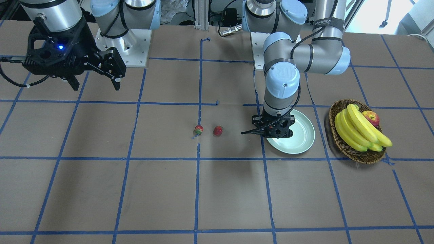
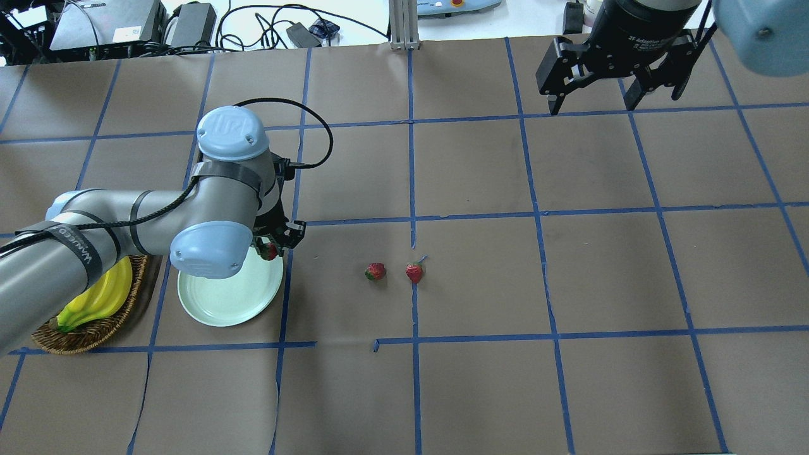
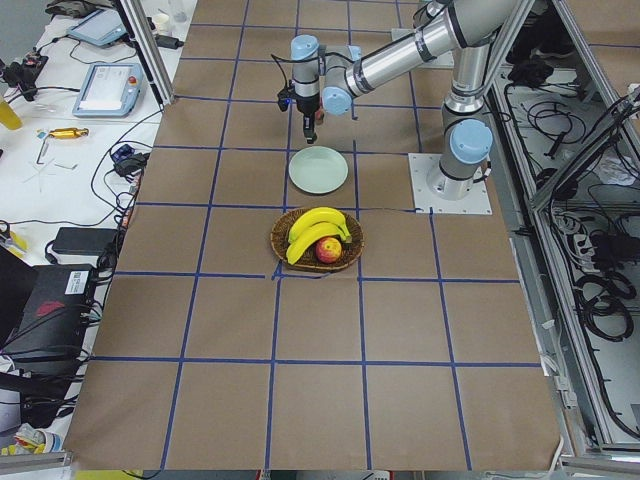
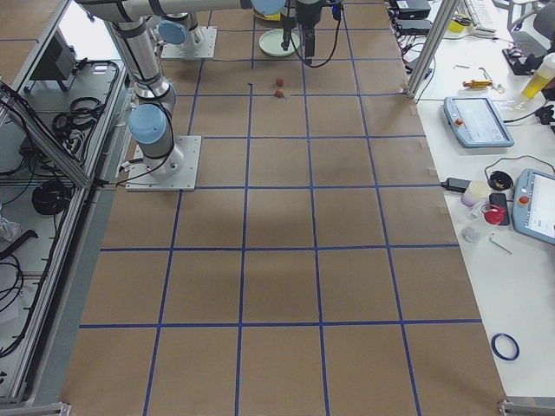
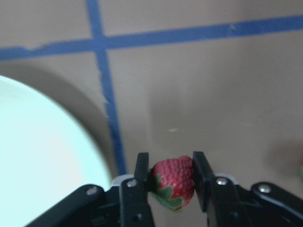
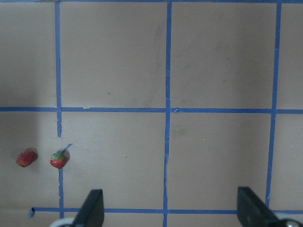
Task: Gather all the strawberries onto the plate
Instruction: 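Drop the strawberry onto the plate with the left gripper, then grasp the next strawberry with the left gripper, then carry it onto the plate and open the left gripper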
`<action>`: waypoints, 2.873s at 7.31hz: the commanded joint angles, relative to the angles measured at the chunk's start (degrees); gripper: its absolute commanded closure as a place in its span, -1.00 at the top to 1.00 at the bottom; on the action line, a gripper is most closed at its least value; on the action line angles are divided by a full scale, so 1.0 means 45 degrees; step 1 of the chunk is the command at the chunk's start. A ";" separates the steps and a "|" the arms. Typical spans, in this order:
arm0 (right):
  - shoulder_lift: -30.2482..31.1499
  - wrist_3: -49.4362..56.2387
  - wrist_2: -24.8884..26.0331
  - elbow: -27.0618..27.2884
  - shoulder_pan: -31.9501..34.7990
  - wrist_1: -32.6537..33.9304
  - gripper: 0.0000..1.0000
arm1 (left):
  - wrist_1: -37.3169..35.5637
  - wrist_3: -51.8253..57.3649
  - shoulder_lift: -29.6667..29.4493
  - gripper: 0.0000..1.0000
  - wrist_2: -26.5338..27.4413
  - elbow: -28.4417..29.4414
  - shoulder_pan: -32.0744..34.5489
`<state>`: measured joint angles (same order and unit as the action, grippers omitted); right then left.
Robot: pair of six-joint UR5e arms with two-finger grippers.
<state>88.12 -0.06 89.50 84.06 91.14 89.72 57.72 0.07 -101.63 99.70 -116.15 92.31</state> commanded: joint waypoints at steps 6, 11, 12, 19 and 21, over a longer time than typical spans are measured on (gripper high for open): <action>0.0008 -0.0007 0.0013 -0.0009 0.0019 -0.0073 1.00 | -0.0864 -0.2215 -0.0071 0.99 -0.2232 0.0223 0.1470; 0.0008 -0.0007 0.0013 -0.0009 0.0000 -0.0073 1.00 | -0.3022 -0.5423 -0.1926 0.81 -0.3015 0.0186 0.3430; 0.0008 -0.0007 0.0013 -0.0009 0.0000 -0.0073 1.00 | -0.3022 -0.5407 -0.2064 0.71 -0.2997 0.0186 0.3567; 0.0008 0.0012 0.0013 -0.0029 0.0000 -0.0073 1.00 | -0.2363 -0.3810 -0.1501 -1.00 -0.1151 0.0538 0.2948; 0.0008 -0.0007 0.0013 -0.0049 0.0000 -0.0073 1.00 | -0.0722 -0.1185 -0.0974 -1.00 -0.0165 0.0266 0.0923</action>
<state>88.17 -0.03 89.56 83.81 91.14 89.38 50.79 -12.61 -107.53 96.75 -114.16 101.81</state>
